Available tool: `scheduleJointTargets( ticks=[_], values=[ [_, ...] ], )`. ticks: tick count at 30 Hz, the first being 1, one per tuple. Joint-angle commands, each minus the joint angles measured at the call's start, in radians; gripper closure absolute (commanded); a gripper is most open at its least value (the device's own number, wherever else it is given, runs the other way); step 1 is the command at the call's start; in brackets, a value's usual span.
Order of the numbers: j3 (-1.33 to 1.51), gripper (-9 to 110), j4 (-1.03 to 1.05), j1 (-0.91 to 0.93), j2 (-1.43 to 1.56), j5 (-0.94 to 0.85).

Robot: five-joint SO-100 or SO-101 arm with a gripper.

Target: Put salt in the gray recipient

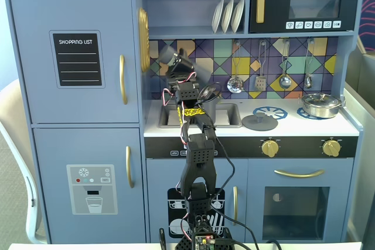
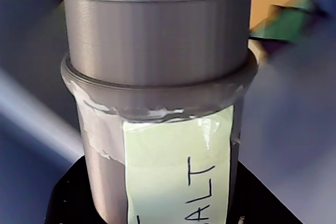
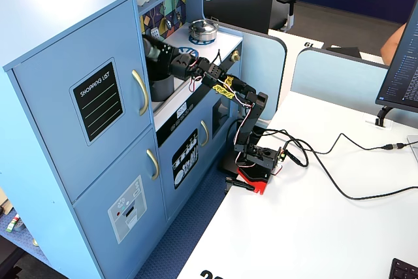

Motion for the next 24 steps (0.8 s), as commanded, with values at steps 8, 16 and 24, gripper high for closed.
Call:
scheduleJointTargets(
  ticks=[8, 16, 24],
  values=[
    [-0.114, 101, 0.117, 0.270, 0.101, -0.637],
    [-0.023, 101, 0.048, 0.494, 0.120, -1.120],
    [0.118, 101, -0.121, 0.723, 0.117, -1.677]
  ],
)
